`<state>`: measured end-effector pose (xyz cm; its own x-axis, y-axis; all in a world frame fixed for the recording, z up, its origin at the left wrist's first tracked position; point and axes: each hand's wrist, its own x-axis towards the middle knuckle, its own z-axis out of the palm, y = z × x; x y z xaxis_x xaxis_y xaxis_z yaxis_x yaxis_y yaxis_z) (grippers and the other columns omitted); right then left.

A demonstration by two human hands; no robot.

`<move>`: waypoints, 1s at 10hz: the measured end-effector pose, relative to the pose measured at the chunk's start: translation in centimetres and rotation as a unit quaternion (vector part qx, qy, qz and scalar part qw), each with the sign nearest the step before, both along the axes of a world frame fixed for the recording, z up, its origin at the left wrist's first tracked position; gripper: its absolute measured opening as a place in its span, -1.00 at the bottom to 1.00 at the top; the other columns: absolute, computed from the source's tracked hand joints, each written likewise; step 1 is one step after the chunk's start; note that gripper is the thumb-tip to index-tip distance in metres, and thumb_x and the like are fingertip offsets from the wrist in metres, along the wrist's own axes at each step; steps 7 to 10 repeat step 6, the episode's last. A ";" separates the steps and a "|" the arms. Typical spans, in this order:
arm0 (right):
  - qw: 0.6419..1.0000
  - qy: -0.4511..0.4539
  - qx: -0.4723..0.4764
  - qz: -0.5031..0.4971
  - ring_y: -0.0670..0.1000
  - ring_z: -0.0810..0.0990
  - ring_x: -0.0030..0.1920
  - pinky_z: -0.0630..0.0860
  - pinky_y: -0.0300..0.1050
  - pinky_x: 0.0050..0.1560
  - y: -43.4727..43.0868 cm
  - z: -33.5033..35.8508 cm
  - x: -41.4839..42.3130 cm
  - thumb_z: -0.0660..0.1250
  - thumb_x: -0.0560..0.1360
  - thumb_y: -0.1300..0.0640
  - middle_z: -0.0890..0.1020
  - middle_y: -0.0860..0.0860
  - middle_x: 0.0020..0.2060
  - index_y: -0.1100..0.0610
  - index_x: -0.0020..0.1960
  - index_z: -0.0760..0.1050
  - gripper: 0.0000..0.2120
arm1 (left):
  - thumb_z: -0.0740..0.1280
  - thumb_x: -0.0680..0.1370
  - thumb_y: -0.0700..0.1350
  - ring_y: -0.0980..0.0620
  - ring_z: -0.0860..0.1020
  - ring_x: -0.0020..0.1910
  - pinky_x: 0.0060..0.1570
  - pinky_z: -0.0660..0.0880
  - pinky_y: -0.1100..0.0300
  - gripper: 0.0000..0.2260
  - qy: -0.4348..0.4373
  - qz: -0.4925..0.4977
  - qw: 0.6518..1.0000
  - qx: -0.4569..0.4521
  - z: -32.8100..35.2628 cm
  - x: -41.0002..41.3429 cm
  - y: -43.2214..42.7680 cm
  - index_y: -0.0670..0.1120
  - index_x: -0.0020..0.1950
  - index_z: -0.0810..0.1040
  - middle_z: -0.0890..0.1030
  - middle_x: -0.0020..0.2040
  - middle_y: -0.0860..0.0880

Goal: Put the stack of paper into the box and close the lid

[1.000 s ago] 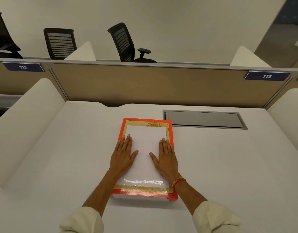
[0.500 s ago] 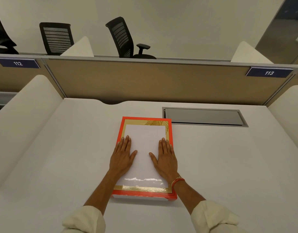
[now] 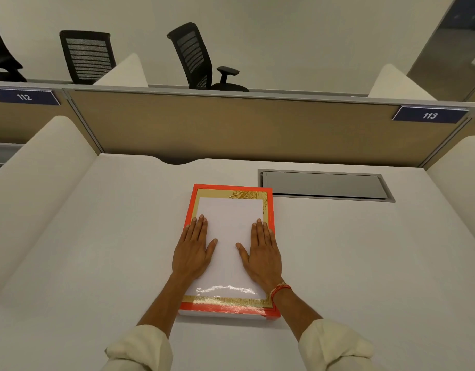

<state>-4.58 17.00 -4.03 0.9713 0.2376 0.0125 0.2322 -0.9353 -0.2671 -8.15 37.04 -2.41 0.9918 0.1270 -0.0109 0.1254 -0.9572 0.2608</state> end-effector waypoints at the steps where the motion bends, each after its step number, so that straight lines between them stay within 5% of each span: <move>1: 1.000 0.000 0.000 0.000 0.06 -0.09 0.59 -0.15 -0.06 0.57 0.0 0.1 -0.1 -0.08 0.57 -0.32 -0.03 0.06 0.59 0.14 0.59 -0.13 -0.22 | -0.34 0.48 0.35 -0.03 -0.03 0.61 0.58 -0.06 0.06 -0.19 -0.002 -0.003 1.000 0.004 0.1 -0.1 0.0 -0.12 0.60 -0.04 0.01 0.62 -0.05; 10: 0.998 0.029 0.054 0.017 0.03 -0.12 0.59 -0.20 -0.12 0.53 -1.3 2.3 0.1 -0.06 0.57 -0.32 -0.07 0.03 0.60 0.11 0.59 -0.15 -0.23 | -0.49 0.35 0.43 -0.04 -0.08 0.61 0.58 -0.12 0.06 -0.02 -0.010 -0.005 1.000 -0.015 1.9 -0.3 -1.3 -0.13 0.59 -0.07 -0.06 0.62 -0.08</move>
